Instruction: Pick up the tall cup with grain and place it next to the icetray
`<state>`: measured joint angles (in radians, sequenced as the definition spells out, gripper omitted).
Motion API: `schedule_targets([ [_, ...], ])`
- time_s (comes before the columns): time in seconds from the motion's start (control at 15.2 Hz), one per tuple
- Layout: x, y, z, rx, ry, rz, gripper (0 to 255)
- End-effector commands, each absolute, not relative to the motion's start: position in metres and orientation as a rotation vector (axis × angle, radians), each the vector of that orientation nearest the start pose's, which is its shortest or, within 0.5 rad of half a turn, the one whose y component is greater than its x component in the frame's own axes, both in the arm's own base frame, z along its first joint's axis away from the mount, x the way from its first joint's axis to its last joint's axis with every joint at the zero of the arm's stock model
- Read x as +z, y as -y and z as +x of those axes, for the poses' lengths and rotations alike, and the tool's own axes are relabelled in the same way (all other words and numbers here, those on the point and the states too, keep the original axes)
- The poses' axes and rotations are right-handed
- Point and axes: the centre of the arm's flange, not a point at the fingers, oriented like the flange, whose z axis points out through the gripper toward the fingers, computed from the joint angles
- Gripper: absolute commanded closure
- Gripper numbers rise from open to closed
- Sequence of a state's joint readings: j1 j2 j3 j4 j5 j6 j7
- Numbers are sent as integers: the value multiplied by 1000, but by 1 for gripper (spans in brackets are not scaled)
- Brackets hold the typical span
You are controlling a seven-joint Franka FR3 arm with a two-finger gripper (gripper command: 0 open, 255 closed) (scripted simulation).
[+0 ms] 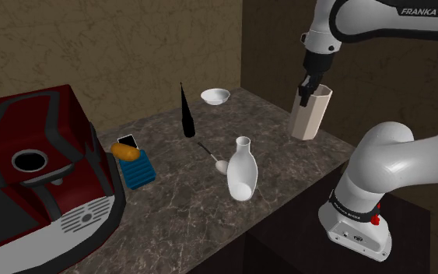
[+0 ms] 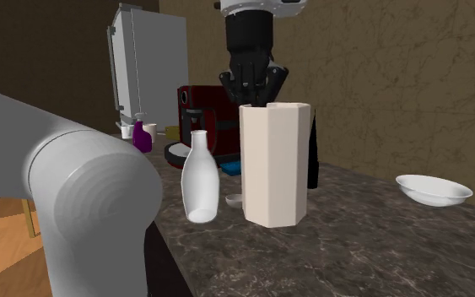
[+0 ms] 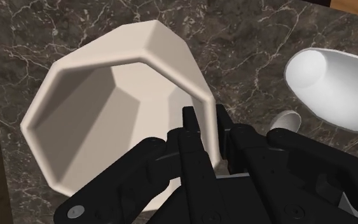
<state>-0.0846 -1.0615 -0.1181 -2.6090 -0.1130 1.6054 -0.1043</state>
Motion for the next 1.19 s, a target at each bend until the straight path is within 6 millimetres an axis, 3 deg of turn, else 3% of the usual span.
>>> schedule_targets([
  [0.0, 558, 68, 233, -84, -63, -3157, 255],
  [1.12, 647, 68, 233, -84, -63, -3157, 255],
])
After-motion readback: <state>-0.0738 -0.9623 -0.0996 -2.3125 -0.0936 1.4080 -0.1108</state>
